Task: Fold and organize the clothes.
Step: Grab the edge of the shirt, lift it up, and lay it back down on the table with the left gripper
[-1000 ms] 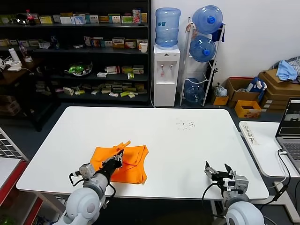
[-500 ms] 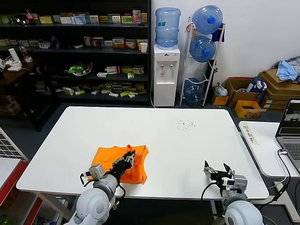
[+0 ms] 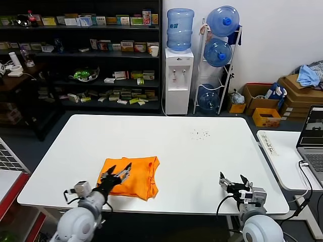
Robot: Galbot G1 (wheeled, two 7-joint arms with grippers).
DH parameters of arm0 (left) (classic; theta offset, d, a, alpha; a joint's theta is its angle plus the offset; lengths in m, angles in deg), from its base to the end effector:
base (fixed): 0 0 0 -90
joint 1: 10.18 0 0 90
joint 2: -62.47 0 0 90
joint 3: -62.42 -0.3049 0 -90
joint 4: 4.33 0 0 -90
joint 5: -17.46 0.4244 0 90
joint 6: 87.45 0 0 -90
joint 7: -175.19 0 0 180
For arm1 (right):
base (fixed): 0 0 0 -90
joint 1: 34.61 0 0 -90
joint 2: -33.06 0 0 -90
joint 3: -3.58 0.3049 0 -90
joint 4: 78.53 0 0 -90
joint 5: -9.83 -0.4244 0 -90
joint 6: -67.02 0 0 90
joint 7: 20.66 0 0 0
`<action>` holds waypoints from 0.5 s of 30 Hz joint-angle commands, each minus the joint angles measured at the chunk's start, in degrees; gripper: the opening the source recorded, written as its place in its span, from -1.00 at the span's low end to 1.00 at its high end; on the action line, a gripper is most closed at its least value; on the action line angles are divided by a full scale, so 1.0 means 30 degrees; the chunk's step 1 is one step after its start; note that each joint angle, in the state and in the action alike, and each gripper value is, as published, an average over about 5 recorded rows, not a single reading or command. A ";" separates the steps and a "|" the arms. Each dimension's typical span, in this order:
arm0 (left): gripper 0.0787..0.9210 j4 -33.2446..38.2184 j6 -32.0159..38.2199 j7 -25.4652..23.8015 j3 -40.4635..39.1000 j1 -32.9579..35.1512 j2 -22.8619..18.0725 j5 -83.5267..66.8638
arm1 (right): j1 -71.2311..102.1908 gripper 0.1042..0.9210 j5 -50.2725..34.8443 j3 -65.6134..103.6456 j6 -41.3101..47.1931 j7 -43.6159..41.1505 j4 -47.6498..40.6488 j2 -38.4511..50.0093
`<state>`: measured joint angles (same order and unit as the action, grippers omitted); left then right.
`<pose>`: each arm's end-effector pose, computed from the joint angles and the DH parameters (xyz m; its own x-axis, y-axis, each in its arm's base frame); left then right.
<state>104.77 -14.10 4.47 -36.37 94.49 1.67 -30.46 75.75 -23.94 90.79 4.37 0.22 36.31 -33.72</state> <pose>0.3391 0.0275 -0.2695 -0.9085 0.2289 0.3497 0.1084 0.9371 -0.3319 0.3176 -0.0327 -0.2499 -0.8779 0.0699 0.4737 0.1127 0.9917 0.0624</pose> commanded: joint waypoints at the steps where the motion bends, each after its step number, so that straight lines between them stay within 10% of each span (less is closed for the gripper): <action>1: 0.74 -0.3578 0.1712 -0.3678 0.2921 0.1184 0.4172 0.1244 | -0.0252 0.76 -0.0068 -0.0238 0.0040 -0.0004 0.0049 -0.0020; 15: 0.77 -0.5018 0.1672 -0.4189 0.1071 -0.0025 0.3544 0.1100 | 0.0025 0.76 -0.0225 0.0159 0.0046 0.0017 0.0238 0.0121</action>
<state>93.72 -10.28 -5.24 -32.79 94.68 9.83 -28.00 75.82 -24.56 91.10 4.49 0.23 36.94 -33.32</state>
